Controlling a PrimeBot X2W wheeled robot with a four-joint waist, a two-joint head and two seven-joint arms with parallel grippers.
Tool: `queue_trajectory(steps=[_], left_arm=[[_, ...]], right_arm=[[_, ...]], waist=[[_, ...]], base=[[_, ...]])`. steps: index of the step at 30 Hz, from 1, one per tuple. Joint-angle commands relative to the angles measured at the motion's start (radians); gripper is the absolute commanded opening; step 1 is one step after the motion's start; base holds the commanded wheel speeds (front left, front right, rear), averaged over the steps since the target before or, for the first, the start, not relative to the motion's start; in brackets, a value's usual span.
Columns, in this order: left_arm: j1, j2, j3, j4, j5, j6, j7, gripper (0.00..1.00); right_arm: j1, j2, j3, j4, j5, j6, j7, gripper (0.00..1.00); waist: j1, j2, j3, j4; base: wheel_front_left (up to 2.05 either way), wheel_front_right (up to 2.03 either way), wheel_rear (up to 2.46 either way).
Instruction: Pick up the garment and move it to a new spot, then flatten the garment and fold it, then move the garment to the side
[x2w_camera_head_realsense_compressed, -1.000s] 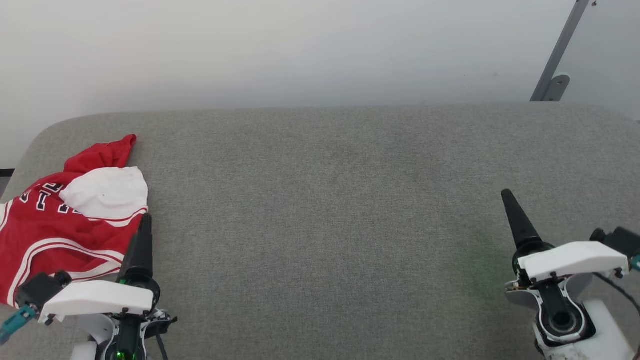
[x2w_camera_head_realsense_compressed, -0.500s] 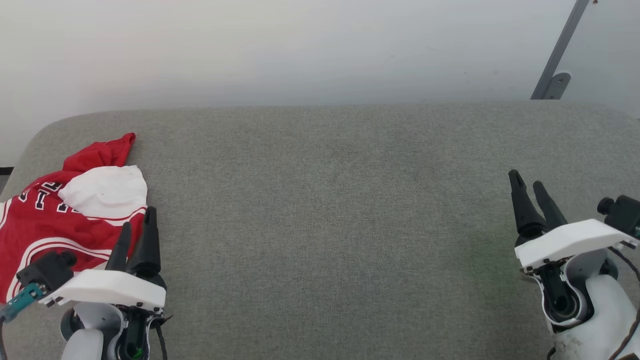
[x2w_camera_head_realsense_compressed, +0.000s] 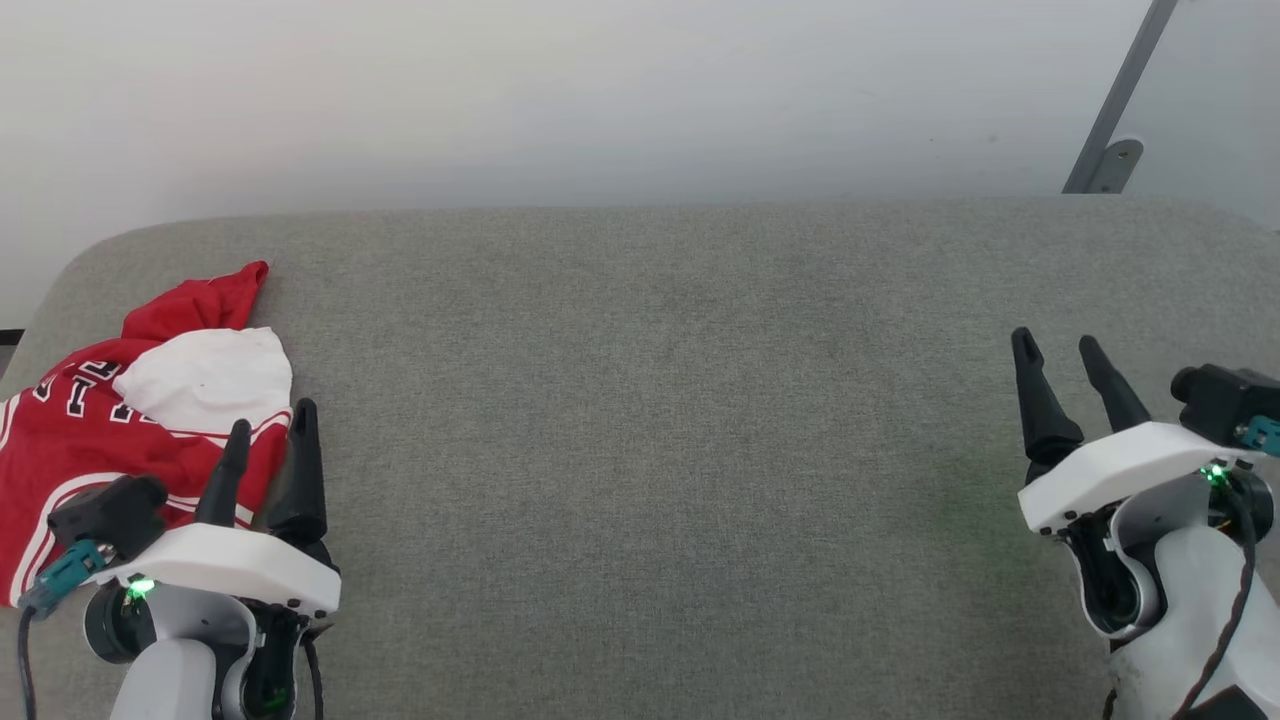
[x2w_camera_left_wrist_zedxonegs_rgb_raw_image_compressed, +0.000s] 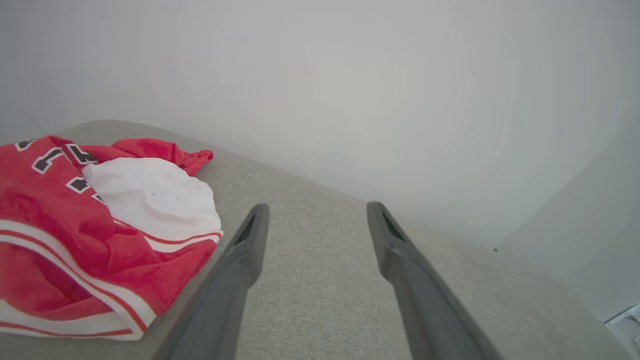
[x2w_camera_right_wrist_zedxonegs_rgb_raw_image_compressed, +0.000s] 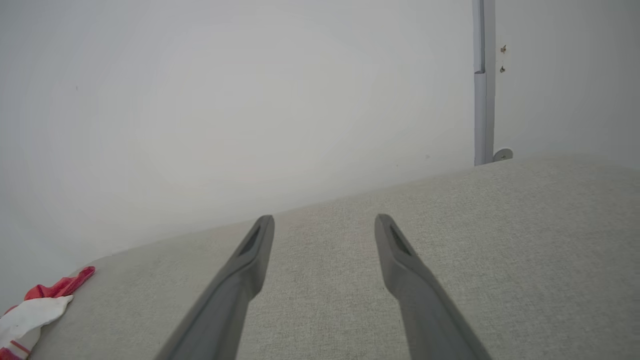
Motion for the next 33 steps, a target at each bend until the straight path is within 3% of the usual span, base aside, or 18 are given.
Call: queue_trajectory(steps=[1,33], left_arm=[[-0.030,0.011,-0.004,-0.006,0.026,0.003,-0.010,1.00],[-0.048,0.048,-0.035,0.053,0.327,0.009,-0.086,1.00]], right_arm=[[-0.030,-0.002,-0.002,-0.001,-0.030,0.000,-0.012,1.00],[-0.074,-0.014,-0.017,0.088,-0.288,0.000,-0.089,1.00]], waist=[[0.0000,0.0000,0.000,0.000],[0.0000,0.0000,-0.013,-0.001]], base=[[0.00,0.00,0.00],[0.00,0.00,0.00]])
